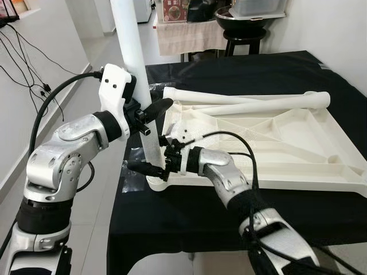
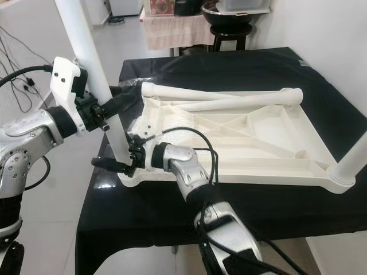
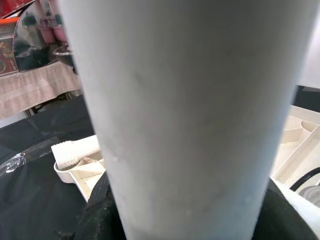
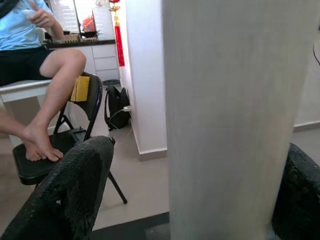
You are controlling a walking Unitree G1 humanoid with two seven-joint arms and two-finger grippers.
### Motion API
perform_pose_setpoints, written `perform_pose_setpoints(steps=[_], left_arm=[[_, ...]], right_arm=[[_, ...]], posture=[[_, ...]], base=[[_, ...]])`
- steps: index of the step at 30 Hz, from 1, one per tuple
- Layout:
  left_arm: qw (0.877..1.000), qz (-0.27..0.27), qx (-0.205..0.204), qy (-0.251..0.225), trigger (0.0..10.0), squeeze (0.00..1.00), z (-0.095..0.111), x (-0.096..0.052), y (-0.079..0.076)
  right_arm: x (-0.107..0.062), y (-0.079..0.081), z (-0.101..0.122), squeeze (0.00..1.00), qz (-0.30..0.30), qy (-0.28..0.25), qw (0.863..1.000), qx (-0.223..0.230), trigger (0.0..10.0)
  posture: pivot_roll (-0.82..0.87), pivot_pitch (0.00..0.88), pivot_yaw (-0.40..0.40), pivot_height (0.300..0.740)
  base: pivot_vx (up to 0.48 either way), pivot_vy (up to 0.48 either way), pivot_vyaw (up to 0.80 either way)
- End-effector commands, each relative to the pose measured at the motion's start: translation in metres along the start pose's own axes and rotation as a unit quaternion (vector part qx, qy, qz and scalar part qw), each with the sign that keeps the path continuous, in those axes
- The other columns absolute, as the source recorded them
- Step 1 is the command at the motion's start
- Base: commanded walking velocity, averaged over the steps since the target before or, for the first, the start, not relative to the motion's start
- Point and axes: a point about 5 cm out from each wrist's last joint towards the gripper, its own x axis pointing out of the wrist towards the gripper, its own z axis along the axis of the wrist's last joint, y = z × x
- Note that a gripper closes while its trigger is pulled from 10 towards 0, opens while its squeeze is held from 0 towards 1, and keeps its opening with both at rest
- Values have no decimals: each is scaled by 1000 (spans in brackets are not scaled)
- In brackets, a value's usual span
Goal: Building children table
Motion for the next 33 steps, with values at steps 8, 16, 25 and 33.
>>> perform_pose_setpoints(steps=[8,16,25,33], left_arm=[[1000,9,17,17,0,0,-2,-6,2],[1000,13,18,17,0,0,-3,-6,3],[999,47,13,8,10000,1000,-3,-8,10],[998,57,7,15,10000,1000,-7,-7,14]], right_arm=[[7,1,-6,0,20,22,1000,-8,0],[0,-2,-8,0,21,21,1000,-9,0],[-17,-8,-13,0,-32,24,999,-37,0],[-7,39,-48,0,-284,79,956,-2,0]], posture=[[11,68,41,740],[5,68,40,740],[-4,75,38,740],[-36,71,50,740]], base=[[0,0,0],[0,0,0],[0,0,0],[0,0,0]])
